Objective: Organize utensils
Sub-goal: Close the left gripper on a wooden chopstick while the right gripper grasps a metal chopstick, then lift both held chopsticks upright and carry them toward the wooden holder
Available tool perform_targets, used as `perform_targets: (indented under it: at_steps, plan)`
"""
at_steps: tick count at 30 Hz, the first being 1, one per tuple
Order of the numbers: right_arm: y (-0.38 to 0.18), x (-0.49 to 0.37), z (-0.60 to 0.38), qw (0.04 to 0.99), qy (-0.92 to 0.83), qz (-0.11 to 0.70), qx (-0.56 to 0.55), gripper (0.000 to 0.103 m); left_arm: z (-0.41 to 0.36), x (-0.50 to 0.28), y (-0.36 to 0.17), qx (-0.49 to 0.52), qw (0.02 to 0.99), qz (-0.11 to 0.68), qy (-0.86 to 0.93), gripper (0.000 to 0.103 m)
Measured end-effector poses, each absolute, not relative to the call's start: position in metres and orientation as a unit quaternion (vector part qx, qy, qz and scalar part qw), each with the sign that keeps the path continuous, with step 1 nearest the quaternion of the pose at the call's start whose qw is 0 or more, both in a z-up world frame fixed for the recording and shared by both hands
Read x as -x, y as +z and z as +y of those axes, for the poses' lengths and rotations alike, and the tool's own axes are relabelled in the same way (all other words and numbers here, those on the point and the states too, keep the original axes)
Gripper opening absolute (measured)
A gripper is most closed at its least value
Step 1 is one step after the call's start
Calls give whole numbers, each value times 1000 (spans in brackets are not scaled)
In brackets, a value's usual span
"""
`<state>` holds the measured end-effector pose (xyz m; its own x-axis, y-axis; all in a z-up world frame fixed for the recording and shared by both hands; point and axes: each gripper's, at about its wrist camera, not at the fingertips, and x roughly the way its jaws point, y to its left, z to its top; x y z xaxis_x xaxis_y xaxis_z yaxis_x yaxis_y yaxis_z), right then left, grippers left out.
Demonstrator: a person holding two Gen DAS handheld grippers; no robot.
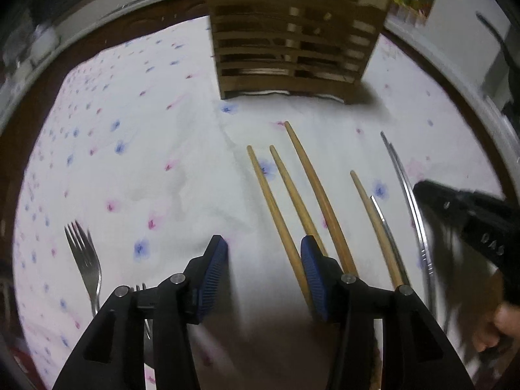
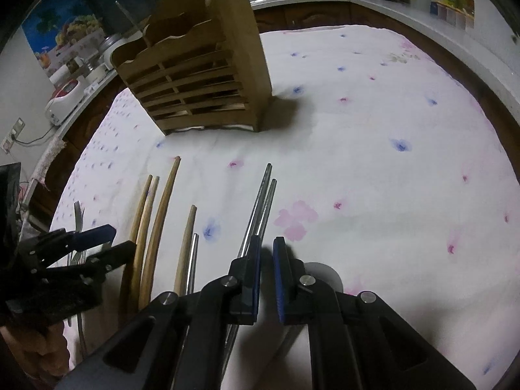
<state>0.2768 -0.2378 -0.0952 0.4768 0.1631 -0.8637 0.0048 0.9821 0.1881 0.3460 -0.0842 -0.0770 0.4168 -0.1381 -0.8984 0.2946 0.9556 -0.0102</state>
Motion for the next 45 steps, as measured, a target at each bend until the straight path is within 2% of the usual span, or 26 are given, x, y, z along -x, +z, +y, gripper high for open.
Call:
perform_targets:
  at_steps: [7,11,15,20,23,26,28,31,34,45]
  plan:
    - [-95,-275,-238,855,52,508,-93,8,-83,-345,-78,-81,834,529,-135,48]
    - [-97,-282,-230,851,66,515,-79,11,-84,-352,-78,-81,832,532,-137,48]
    - [-97,-293,-224,850,65,519,-59,6,-88,-360,-78,-83,833,530,-137,48]
    - [-100,-299,-236,843,72,528,-69,5,-86,-362,-79,-90,831,526,-154,44]
    - [-98,-296,-227,846,68,528,-36,7,-85,-363,-80,-92,832,523,-159,42]
    - [-99,-303,-217,846,60,530,-19,8,-91,-365,-79,-95,834,518,-162,34]
    - [-99,-304,-214,850,61,524,-12,9,-93,-364,-79,-96,835,513,-172,19]
    - [-100,-303,-215,851,67,521,-15,8,-90,-362,-79,-93,838,508,-174,9]
    - [-98,-300,-222,848,78,521,-59,5,-83,-360,-78,-74,840,509,-173,5]
    - [-45,-258,-235,869,105,468,-120,5,-53,-323,-31,-24,862,469,-189,4]
